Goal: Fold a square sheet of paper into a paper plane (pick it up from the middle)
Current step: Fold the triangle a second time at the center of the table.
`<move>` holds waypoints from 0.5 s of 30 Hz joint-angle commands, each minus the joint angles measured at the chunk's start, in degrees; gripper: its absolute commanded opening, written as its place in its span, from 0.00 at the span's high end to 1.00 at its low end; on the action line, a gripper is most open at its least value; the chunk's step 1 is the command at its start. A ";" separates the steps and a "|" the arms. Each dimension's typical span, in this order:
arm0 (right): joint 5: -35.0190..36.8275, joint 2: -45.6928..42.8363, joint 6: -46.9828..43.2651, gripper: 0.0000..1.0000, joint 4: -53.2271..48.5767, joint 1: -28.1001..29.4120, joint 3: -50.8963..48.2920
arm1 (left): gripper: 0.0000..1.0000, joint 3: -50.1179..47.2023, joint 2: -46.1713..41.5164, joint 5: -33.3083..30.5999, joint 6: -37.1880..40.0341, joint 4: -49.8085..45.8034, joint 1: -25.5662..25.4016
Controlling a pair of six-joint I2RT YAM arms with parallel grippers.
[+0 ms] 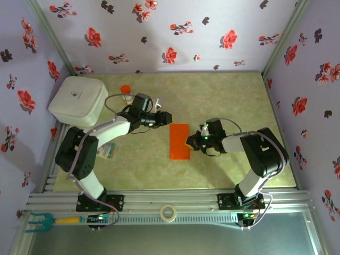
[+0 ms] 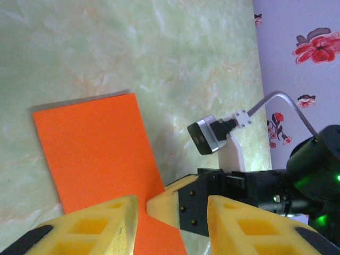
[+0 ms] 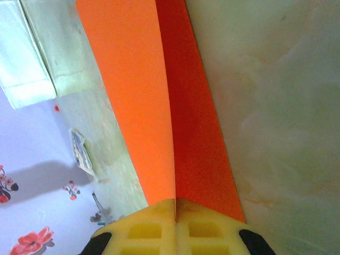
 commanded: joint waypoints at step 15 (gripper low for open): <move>-1.51 1.18 -6.23 0.75 -5.76 -0.02 3.94 | 0.69 -17.87 -14.05 -21.89 12.10 16.19 -14.29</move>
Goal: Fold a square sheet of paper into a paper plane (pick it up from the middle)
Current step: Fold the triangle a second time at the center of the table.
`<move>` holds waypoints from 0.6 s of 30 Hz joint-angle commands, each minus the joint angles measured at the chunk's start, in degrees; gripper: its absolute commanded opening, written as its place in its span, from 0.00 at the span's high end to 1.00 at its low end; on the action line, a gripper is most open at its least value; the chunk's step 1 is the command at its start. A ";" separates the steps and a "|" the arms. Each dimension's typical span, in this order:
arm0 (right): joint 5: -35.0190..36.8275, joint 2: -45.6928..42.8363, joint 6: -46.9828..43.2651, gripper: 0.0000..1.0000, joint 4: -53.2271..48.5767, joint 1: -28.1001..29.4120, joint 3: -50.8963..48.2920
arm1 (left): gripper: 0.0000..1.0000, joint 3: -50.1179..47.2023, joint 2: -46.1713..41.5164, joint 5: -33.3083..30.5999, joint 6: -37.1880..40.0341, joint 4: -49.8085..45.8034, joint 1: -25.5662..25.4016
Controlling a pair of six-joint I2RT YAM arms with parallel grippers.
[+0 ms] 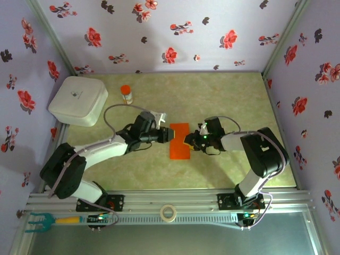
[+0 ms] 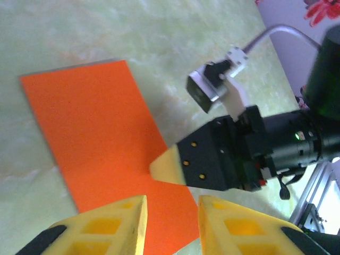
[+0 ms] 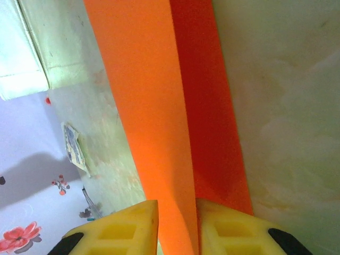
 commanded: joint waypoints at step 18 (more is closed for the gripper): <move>-1.17 0.98 -2.49 0.78 -3.25 -1.05 2.74 | 0.47 3.56 9.48 -25.77 32.99 -4.55 -22.75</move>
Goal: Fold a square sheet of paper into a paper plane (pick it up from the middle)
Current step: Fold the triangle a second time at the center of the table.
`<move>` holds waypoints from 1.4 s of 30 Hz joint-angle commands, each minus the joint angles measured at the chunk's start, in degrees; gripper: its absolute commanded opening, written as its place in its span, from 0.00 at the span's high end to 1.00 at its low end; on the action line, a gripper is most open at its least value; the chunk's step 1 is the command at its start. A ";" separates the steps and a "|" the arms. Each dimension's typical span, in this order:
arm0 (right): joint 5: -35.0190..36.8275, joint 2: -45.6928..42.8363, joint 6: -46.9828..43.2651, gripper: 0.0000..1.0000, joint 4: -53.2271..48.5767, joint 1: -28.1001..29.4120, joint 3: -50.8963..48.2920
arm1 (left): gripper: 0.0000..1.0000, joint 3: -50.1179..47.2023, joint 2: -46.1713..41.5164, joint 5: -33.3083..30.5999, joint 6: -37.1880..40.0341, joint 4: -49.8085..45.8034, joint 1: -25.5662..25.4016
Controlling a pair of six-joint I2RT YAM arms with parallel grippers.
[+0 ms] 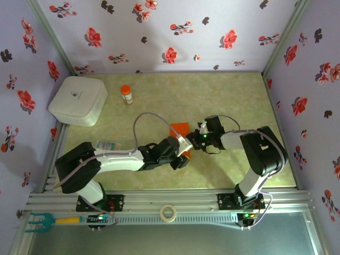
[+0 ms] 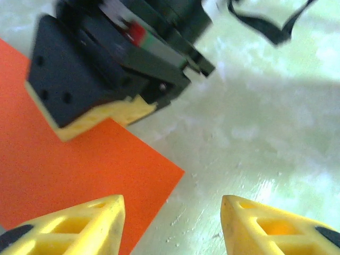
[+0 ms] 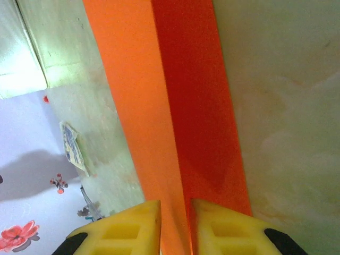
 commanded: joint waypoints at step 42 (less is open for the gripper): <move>0.41 -1.76 -0.94 0.78 -3.01 -0.76 1.12 | 0.93 12.58 11.55 -26.77 11.13 -11.04 -7.99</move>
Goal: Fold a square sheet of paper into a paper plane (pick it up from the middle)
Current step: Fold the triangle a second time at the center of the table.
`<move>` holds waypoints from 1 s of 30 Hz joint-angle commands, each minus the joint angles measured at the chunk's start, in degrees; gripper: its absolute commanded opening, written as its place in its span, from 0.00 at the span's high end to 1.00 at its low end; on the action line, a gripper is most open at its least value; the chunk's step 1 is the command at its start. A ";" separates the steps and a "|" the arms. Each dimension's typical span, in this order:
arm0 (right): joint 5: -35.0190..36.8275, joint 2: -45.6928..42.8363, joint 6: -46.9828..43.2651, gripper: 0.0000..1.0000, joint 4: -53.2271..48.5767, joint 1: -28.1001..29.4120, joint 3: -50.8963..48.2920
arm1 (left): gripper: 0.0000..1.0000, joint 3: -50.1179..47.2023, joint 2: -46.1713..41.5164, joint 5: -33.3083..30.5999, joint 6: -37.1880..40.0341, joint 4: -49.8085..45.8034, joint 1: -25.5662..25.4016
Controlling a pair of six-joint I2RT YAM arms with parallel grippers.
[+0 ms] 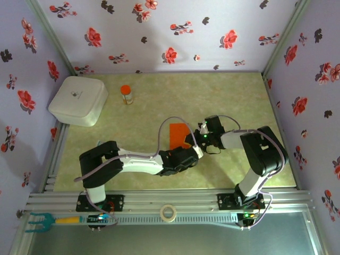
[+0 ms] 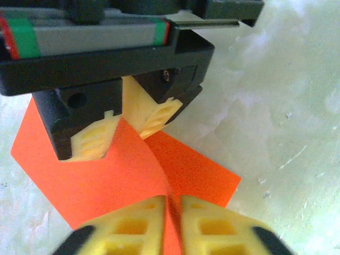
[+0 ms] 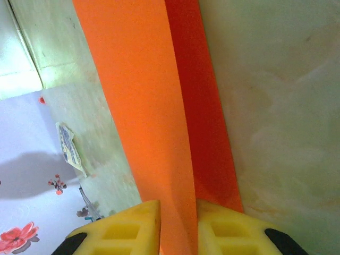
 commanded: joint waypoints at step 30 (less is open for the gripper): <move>4.95 -20.57 -0.83 0.86 -10.79 -3.81 -7.85 | 1.00 -7.21 -7.10 42.47 -36.91 14.43 18.62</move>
